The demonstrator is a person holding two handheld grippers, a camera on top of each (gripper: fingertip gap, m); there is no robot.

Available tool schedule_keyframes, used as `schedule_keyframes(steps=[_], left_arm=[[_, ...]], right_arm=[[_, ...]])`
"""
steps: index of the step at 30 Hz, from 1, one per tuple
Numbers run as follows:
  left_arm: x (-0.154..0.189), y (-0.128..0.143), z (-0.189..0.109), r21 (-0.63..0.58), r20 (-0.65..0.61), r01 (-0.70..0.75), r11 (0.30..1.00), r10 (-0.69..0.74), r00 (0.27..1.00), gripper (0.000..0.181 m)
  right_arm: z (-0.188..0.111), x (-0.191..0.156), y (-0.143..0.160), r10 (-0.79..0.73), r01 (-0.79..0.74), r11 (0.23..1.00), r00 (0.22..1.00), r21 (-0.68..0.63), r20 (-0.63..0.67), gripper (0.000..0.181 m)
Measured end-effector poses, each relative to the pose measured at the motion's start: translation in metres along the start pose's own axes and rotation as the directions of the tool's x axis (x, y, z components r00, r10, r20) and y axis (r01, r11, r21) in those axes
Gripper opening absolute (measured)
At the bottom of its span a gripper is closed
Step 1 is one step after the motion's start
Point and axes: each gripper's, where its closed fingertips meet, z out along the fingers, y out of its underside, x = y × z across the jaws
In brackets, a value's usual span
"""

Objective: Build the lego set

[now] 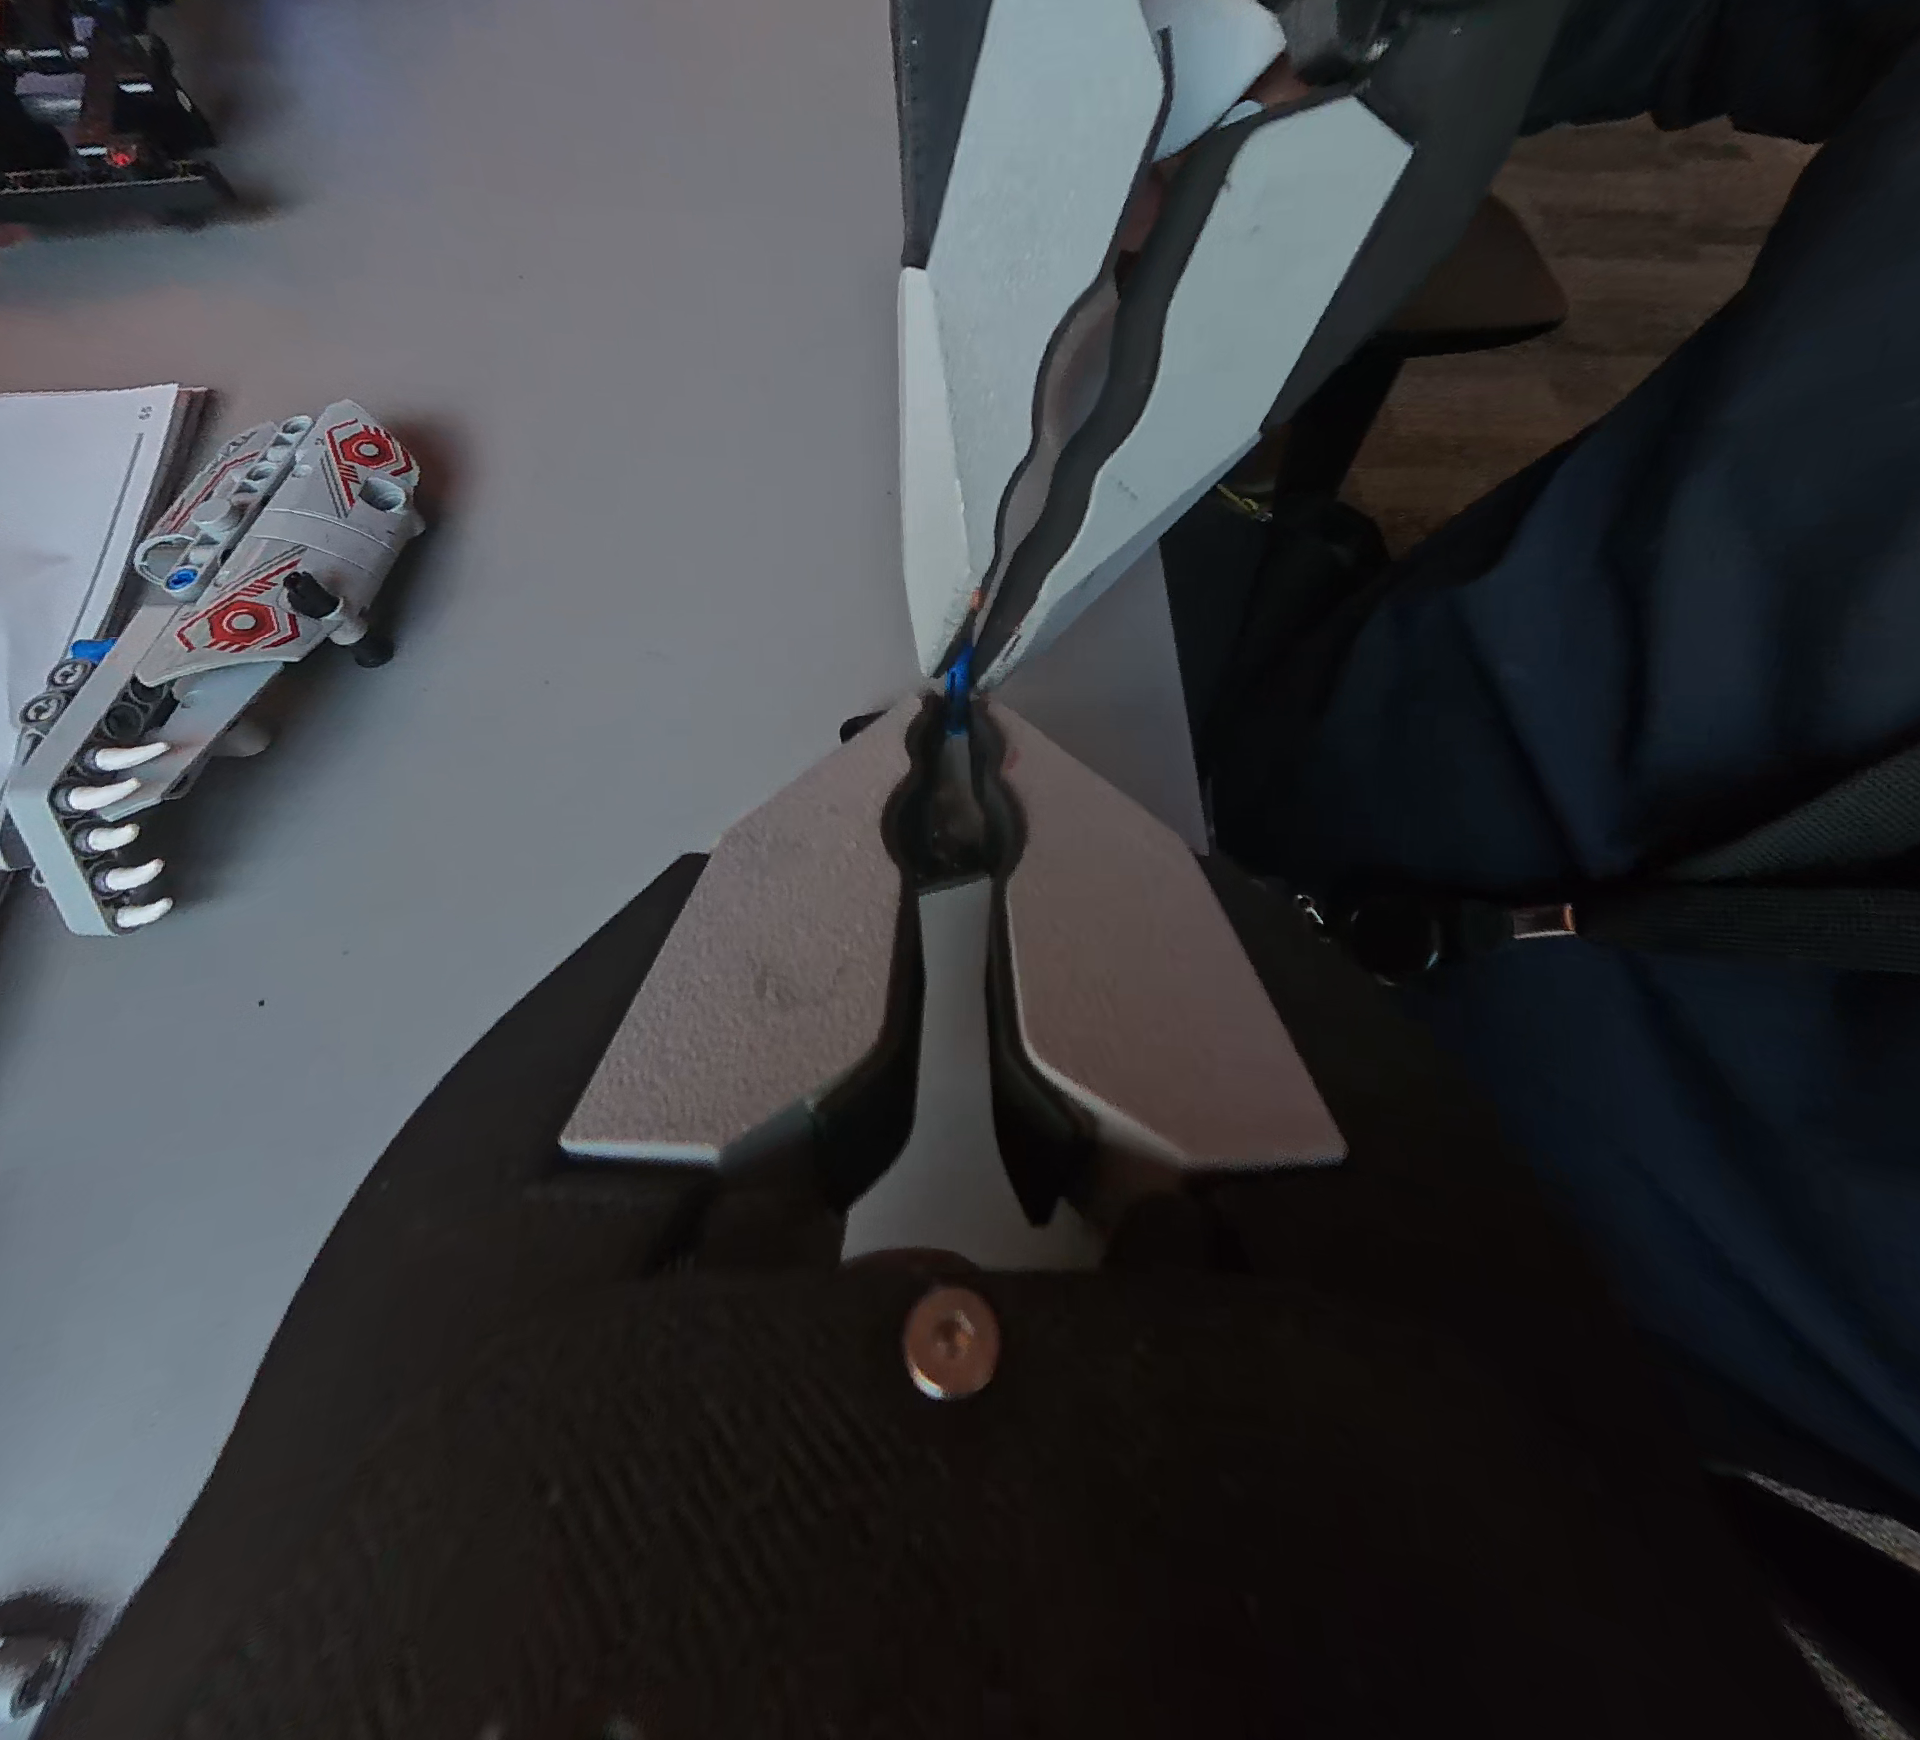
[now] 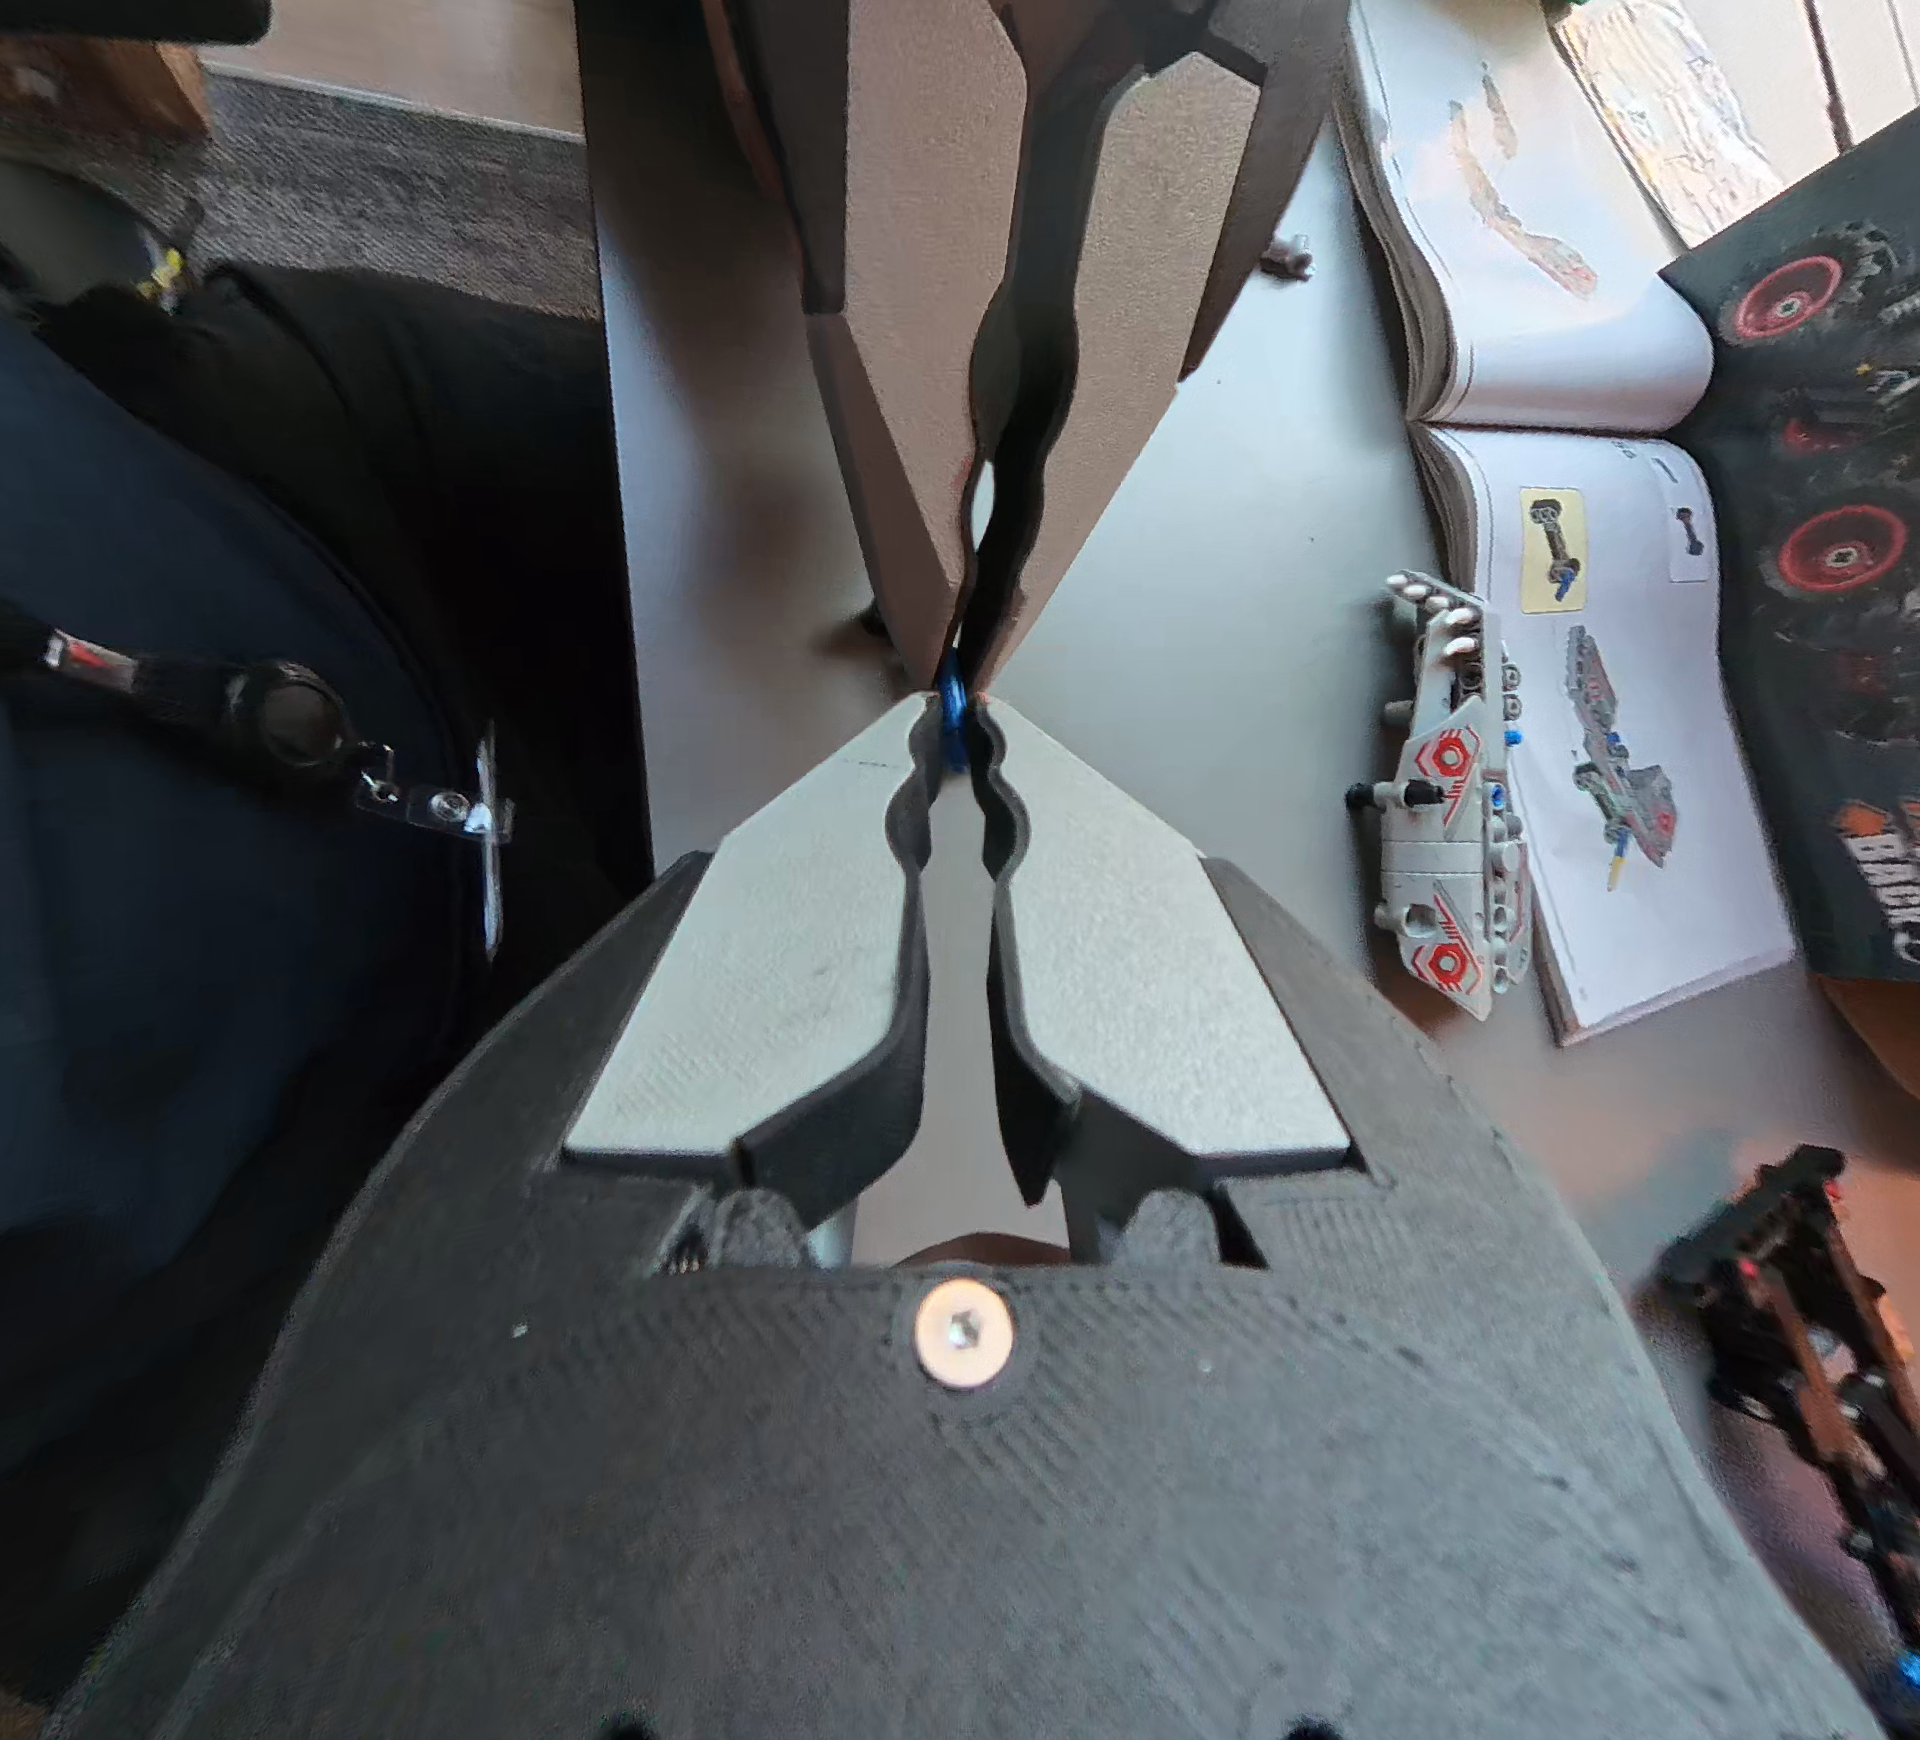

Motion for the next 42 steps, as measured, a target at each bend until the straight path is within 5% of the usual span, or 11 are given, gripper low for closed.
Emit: schedule_keyframes(steps=[4, 7, 12, 42], left_arm=[[0.001, -0.012, -0.01, 0.101, -0.004, 0.006, 0.995, -0.006, 1.0, 0.002], [-0.002, -0.029, -0.024, 0.22, 0.035, -0.007, 0.975, -0.001, 0.999, 0.002], [-0.006, -0.05, -0.041, 0.368, 0.056, 0.011, 0.93, -0.034, 0.998, 0.002], [-0.004, -0.063, -0.047, 0.477, 0.059, 0.029, 0.878, -0.064, 0.996, 0.002]], right_arm=[[-0.013, 0.006, -0.019, 0.21, -0.23, 0.948, 0.971, 0.22, 0.114, 0.002], [-0.037, 0.012, -0.046, 0.331, -0.434, 0.78, 0.898, 0.451, 0.291, 0.0], [-0.052, 0.031, -0.05, 0.437, -0.574, 0.611, 0.819, 0.545, 0.372, 0.015], [-0.048, 0.034, -0.058, 0.399, -0.454, 0.661, 0.887, 0.597, 0.232, 0.002]])
